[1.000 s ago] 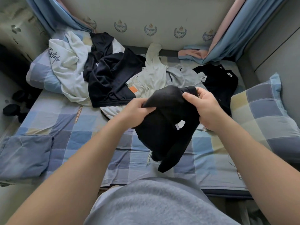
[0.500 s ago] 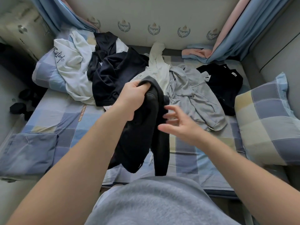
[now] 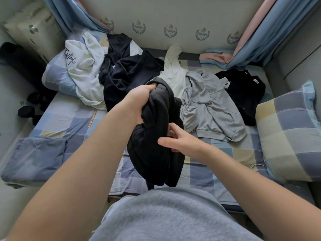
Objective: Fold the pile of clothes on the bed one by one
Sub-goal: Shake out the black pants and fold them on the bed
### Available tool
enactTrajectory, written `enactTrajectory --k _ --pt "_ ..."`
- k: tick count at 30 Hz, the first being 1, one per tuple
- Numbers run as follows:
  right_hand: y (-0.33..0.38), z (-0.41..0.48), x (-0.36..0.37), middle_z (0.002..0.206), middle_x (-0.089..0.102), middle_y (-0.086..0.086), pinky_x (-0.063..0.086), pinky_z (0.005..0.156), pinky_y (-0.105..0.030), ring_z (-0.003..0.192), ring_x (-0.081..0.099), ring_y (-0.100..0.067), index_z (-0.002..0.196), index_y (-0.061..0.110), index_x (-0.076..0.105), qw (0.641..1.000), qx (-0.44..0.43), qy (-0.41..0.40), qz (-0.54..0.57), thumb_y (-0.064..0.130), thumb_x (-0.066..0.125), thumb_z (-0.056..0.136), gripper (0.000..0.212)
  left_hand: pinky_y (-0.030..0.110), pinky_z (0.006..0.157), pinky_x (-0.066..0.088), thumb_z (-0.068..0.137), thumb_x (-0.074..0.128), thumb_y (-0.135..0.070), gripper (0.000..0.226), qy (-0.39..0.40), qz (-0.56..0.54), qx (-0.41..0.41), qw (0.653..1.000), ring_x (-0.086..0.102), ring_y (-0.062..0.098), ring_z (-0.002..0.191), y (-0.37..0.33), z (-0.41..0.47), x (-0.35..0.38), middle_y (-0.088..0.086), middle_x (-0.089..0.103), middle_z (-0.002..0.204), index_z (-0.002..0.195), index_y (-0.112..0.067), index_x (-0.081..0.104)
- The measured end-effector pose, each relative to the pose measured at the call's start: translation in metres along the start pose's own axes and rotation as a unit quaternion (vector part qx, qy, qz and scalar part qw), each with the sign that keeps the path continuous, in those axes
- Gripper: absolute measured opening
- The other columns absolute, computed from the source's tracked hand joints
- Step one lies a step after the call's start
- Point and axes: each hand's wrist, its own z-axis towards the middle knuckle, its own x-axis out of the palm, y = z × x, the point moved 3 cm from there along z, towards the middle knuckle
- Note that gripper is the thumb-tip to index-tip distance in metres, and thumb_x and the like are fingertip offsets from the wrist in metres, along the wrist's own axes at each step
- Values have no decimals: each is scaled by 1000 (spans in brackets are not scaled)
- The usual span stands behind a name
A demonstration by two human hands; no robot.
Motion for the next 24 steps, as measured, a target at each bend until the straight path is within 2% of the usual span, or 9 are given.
enactTrajectory --k 2,4,6,9,11,13,15,18,24 --pt "-2 2 -1 116 69 18 52 97 -35 110 65 -2 118 40 62 997 -34 -51 -39 61 76 76 49 38 109 45 109 38 -37 46 -9 -10 -3 1000 61 29 120 3 0 1 14 62 132 133 -3 58" --pt "0 4 -7 107 74 13 54 89 -33 100 68 -4 116 30 69 992 -67 -93 -51 35 67 94 22 31 94 54 109 40 -37 45 -5 -37 -9 999 66 23 103 8 0 1 12 68 119 121 0 62" --pt "0 5 -15 101 76 9 54 80 -27 93 71 -6 109 28 73 991 -72 -105 -29 19 60 100 18 28 80 58 108 41 -37 45 5 -57 -15 998 69 21 95 10 3 -1 13 71 107 116 1 63" --pt "5 -1 -35 93 77 2 58 74 -29 89 74 -12 95 25 78 981 -79 -158 74 13 57 101 25 38 101 53 101 55 -47 48 13 -95 13 995 68 24 112 5 10 -8 10 70 123 130 -9 63" --pt "16 -7 -53 90 78 3 56 63 -21 81 73 -8 91 25 79 958 -96 -224 151 14 57 102 27 43 109 44 88 64 -63 66 -7 7 45 999 58 20 122 4 12 -15 1 62 136 139 -20 56" --pt "26 -11 -70 96 78 -2 58 68 -24 87 74 -13 96 21 77 931 -115 -279 204 15 57 102 22 46 110 36 69 67 -80 91 -29 151 33 988 50 19 124 14 9 -22 -6 54 137 142 -29 52" --pt "36 -13 -82 101 77 -5 60 71 -30 93 74 -18 100 16 74 912 -124 -311 238 17 58 102 17 45 103 44 53 72 -85 97 50 181 -10 982 63 17 114 32 10 -23 -7 62 131 133 -31 59" --pt "41 -14 -87 108 76 -11 62 73 -38 99 74 -27 107 12 71 908 -118 -318 245 20 57 103 16 45 94 55 69 80 -68 72 195 117 -47 973 72 26 106 54 11 -8 4 72 123 127 -29 65" --pt "40 -19 -87 110 75 -12 62 71 -44 99 74 -32 112 10 69 919 -125 -280 248 21 55 104 20 34 81 61 95 67 -20 35 157 -6 -57 986 71 23 109 57 13 7 9 73 120 128 -6 66"
